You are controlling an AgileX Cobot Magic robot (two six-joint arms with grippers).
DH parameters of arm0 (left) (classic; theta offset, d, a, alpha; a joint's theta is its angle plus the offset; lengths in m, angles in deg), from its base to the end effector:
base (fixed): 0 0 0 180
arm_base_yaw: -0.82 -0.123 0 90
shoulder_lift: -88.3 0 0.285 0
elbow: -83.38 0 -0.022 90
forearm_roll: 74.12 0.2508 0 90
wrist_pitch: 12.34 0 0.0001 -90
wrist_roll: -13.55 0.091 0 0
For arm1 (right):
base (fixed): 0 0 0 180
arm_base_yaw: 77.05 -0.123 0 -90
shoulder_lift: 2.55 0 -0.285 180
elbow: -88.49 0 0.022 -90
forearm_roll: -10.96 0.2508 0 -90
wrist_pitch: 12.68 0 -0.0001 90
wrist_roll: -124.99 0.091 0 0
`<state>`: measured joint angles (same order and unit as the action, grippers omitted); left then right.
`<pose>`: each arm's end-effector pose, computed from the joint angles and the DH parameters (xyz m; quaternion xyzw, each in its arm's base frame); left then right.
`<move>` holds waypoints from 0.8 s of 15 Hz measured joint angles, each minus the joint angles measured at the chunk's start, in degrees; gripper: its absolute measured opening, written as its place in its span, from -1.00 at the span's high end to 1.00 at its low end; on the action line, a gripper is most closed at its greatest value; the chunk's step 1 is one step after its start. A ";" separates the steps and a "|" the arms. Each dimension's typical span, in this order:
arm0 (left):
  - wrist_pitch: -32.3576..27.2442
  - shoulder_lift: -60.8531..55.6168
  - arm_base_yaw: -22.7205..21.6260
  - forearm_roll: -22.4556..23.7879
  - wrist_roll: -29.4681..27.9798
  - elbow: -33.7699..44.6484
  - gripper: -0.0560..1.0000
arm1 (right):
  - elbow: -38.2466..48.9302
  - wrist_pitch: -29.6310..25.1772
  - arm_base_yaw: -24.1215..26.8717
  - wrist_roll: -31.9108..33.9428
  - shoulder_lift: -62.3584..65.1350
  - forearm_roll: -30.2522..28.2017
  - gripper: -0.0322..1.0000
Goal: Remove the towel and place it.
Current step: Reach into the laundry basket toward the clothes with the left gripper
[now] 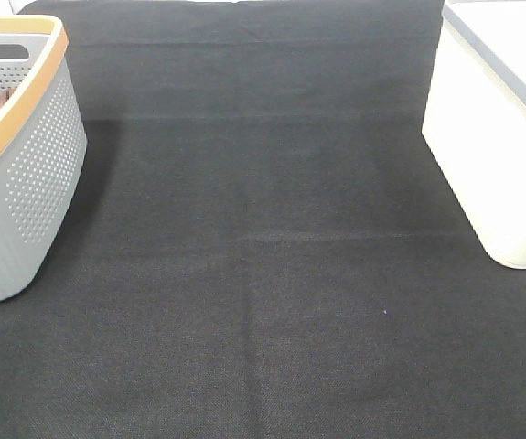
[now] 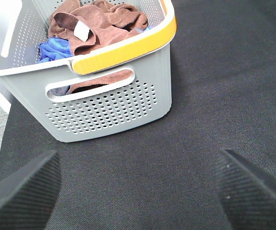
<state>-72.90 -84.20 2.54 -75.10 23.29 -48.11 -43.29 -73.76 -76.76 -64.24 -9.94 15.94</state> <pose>-0.0056 -0.0012 0.2779 0.0853 0.8464 0.0282 0.5250 -0.0070 0.0070 0.2788 -0.0683 0.8477 -0.0003 0.5261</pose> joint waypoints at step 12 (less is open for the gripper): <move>0.00 0.00 0.00 0.00 0.00 0.00 -0.67 | 0.00 0.00 0.00 0.00 0.00 0.00 -0.32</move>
<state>-72.90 -84.20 2.54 -75.10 23.29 -48.11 -43.29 -73.76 -76.76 -64.24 -9.94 15.94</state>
